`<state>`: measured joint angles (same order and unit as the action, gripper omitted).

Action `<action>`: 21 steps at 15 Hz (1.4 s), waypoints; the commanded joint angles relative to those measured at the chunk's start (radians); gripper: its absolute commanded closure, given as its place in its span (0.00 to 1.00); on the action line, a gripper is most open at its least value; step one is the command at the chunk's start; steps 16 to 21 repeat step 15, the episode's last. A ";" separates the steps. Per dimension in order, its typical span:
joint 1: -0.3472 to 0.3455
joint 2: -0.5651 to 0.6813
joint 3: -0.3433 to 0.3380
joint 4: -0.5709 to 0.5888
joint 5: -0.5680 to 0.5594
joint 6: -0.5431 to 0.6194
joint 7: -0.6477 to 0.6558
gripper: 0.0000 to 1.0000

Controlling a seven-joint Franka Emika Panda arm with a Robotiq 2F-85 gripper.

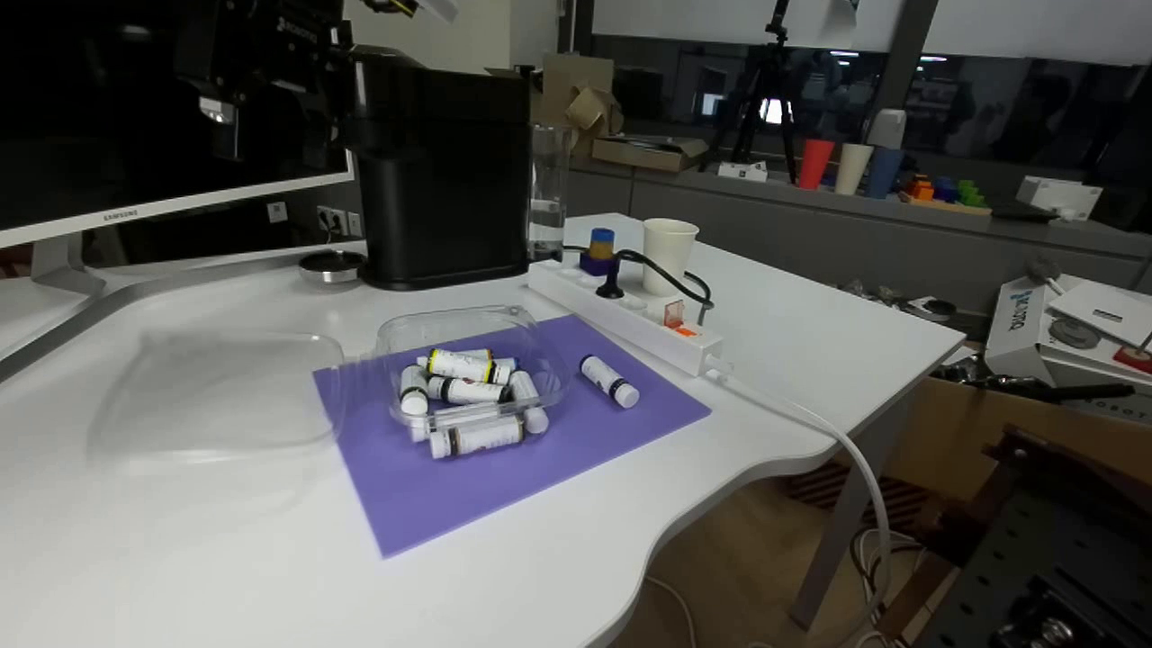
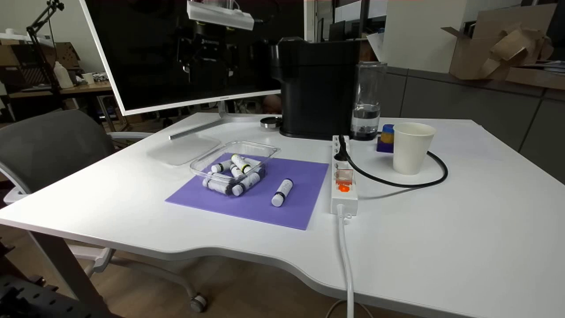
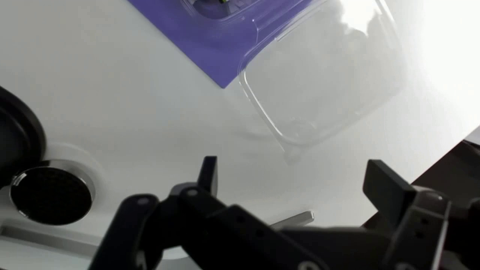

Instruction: Open the lid of the clear container

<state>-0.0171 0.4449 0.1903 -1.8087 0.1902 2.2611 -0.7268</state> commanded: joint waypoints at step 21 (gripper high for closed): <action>0.008 -0.154 -0.181 -0.114 -0.230 -0.284 0.509 0.00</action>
